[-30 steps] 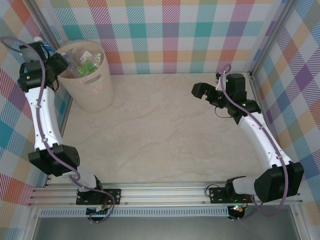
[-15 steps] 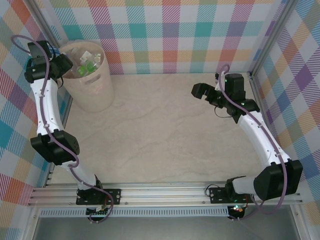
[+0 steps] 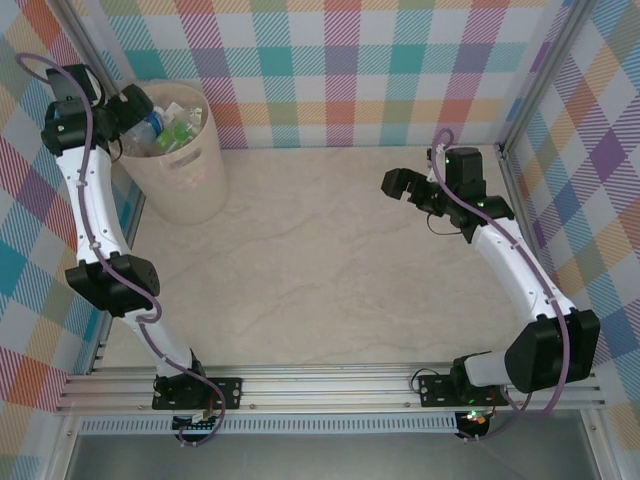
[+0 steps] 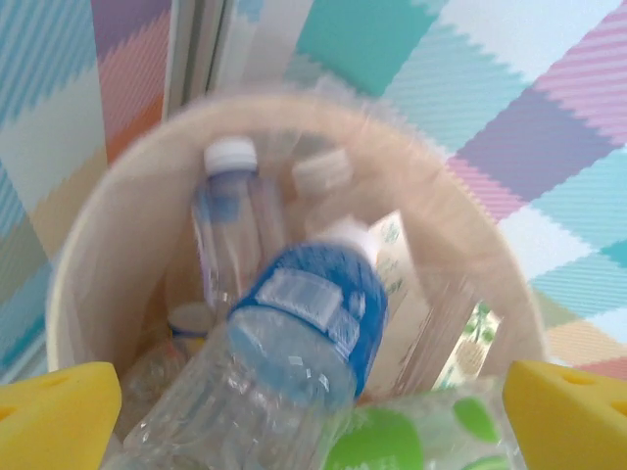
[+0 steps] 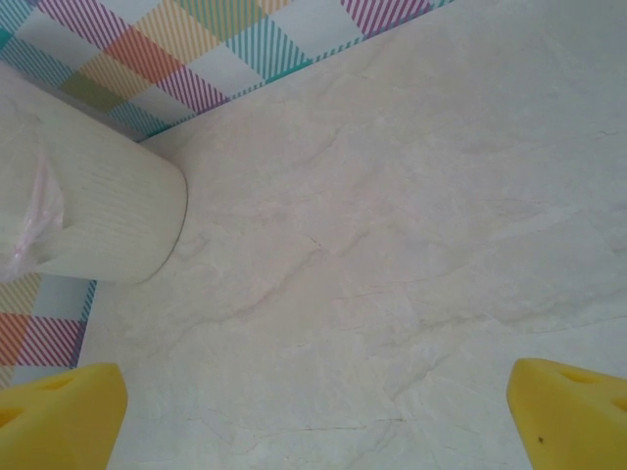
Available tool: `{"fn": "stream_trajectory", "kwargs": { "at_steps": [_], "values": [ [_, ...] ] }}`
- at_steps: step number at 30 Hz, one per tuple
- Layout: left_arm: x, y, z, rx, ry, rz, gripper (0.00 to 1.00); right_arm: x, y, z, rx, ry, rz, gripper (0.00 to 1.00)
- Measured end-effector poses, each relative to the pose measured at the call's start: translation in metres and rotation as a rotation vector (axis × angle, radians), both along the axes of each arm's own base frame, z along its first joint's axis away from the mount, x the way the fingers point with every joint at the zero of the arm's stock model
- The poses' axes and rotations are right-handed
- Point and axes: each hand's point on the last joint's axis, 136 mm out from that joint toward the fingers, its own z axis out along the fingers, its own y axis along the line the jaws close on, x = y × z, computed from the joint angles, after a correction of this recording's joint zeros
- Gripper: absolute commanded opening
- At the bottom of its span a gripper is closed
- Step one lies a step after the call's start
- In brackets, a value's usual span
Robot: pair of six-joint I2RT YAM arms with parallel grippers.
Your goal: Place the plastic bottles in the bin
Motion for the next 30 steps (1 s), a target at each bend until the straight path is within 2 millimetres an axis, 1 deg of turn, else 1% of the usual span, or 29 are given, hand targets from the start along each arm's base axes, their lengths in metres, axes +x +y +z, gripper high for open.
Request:
{"fn": "stream_trajectory", "kwargs": {
  "at_steps": [1, 3, 5, 7, 11, 12, 13, 18, 21, 25, 28, 30],
  "values": [
    [0.002, 0.002, 0.006, 0.013, -0.015, 0.005, 0.94, 0.001, 0.000, 0.000, -0.001, -0.004, -0.001, 1.00],
    [0.008, 0.005, 0.012, 0.034, -0.028, 0.006, 0.86, 0.002, -0.001, -0.003, -0.006, -0.007, -0.006, 1.00],
    [0.017, 0.007, 0.005, 0.032, -0.017, -0.008, 0.78, 0.002, -0.002, -0.009, -0.015, 0.001, -0.009, 1.00],
    [0.028, 0.006, -0.013, 0.013, 0.012, -0.032, 0.73, 0.003, -0.003, -0.014, -0.029, 0.006, -0.007, 1.00],
    [0.042, 0.009, -0.065, -0.033, 0.129, -0.041, 0.64, 0.005, -0.005, -0.019, -0.052, 0.005, -0.008, 1.00],
    [0.045, 0.010, -0.074, -0.042, 0.143, -0.039, 0.62, 0.005, -0.005, -0.019, -0.057, 0.002, -0.004, 1.00],
    [0.047, 0.011, -0.077, -0.044, 0.145, -0.033, 0.62, 0.006, -0.005, -0.019, -0.059, 0.000, -0.003, 1.00],
    [0.046, 0.012, -0.076, -0.044, 0.147, -0.025, 0.62, 0.006, -0.006, -0.019, -0.070, -0.005, -0.003, 1.00],
    [0.045, 0.011, -0.074, -0.046, 0.144, -0.023, 0.66, 0.005, -0.007, -0.017, -0.071, -0.010, -0.006, 1.00],
    [0.038, 0.009, -0.069, -0.051, 0.149, -0.021, 0.71, 0.001, -0.009, -0.008, -0.070, -0.035, -0.013, 1.00],
    [0.027, 0.006, -0.059, -0.053, 0.150, -0.021, 0.74, -0.003, -0.011, -0.001, -0.070, -0.053, -0.020, 1.00],
    [0.018, 0.002, -0.047, -0.055, 0.137, -0.023, 0.75, -0.005, -0.013, 0.002, -0.071, -0.062, -0.027, 1.00]
  ]
}}
